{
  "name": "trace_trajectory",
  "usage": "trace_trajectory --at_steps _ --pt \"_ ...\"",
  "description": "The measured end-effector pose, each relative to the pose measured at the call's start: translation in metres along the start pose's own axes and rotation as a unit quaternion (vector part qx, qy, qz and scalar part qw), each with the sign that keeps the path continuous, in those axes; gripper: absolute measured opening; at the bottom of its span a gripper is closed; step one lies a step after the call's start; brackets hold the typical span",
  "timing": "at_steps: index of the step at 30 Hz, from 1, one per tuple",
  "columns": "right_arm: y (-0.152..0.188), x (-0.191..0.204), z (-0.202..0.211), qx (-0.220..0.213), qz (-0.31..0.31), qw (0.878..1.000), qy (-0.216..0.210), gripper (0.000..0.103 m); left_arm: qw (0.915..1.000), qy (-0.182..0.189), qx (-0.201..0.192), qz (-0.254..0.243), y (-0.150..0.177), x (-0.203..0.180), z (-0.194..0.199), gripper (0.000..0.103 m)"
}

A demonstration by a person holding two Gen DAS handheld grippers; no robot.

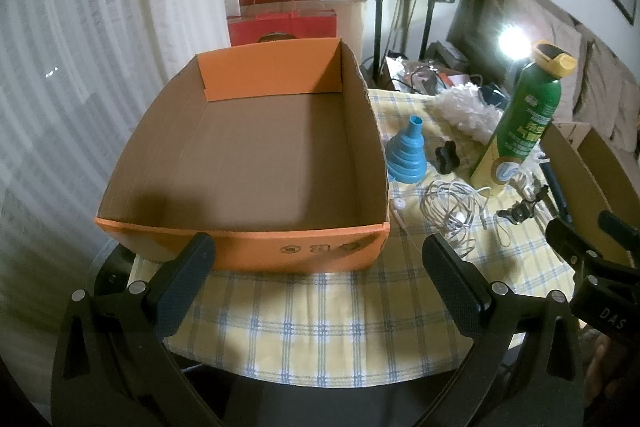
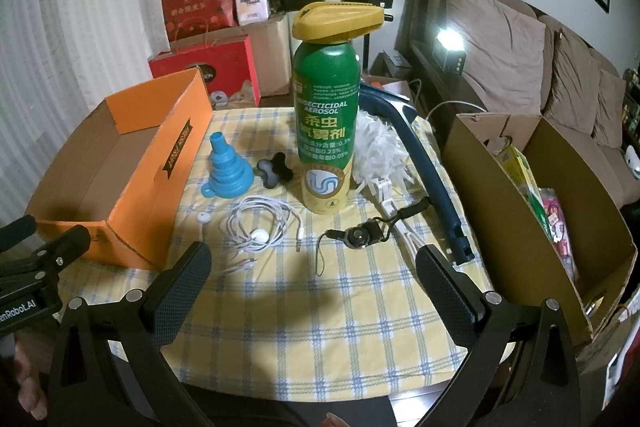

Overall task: Organize objects
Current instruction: 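Reach the right gripper toward the green aerosol can, then grasp the green aerosol can with the right gripper and lift it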

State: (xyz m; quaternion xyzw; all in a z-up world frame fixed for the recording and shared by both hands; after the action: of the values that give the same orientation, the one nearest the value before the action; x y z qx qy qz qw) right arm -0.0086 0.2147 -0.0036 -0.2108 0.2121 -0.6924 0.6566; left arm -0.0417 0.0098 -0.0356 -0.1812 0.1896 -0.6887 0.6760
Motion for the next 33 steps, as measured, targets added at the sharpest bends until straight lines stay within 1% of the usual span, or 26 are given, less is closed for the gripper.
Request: trace_trajectory --at_steps 5,6,10,12,14,18,23,26,29,33 --pt "-0.002 -0.001 -0.002 0.000 0.000 1.000 0.000 0.103 1.0000 -0.001 -0.001 -0.003 -0.005 -0.003 -0.005 0.103" --pt "0.001 0.002 0.002 0.000 0.000 1.000 0.001 0.103 1.0000 -0.001 -0.002 -0.004 -0.007 -0.004 -0.005 0.103" --pt "-0.006 0.001 0.000 -0.002 0.000 1.000 0.005 0.103 0.9999 0.004 -0.009 -0.009 -0.015 -0.008 -0.007 0.103" --pt "-0.008 0.000 0.000 -0.004 0.000 1.000 0.006 0.103 0.9997 0.014 -0.013 -0.012 -0.021 -0.012 -0.010 0.103" --pt "-0.015 -0.010 -0.013 -0.008 0.002 1.000 0.005 0.103 0.9993 0.029 -0.017 -0.016 -0.029 -0.017 -0.011 0.103" --pt "-0.029 -0.017 -0.014 -0.018 0.005 1.000 -0.005 0.103 0.9981 0.046 -0.031 -0.028 -0.045 -0.030 -0.012 0.103" --pt "-0.051 -0.028 -0.006 -0.055 0.000 0.998 -0.021 0.103 0.9947 0.086 -0.031 -0.046 -0.065 -0.054 -0.020 0.103" --pt "-0.067 -0.032 -0.001 -0.082 0.003 0.996 -0.038 0.103 0.9933 0.091 -0.036 -0.062 -0.075 -0.069 -0.024 0.103" --pt "-0.084 -0.036 0.001 -0.100 0.009 0.994 -0.051 0.100 0.9915 0.096 -0.037 -0.080 -0.084 -0.085 -0.031 0.103" --pt "-0.102 -0.040 0.001 -0.109 0.016 0.992 -0.055 0.093 0.9892 0.108 -0.041 -0.091 -0.090 -0.099 -0.037 0.103"
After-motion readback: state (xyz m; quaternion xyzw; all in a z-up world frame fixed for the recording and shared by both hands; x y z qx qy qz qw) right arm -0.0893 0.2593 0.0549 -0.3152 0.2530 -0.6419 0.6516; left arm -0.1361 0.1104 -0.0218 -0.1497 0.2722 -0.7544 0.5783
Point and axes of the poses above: each gripper's, at about its wrist camera, not at the fingertips, and z roughly against the way its jaws point, x to its left, y to its underside, the point moved 5 cm from there along -z, roughly the way its jaws point, and after that the axes turned 10 degrees about x, right-handed, at the moved point
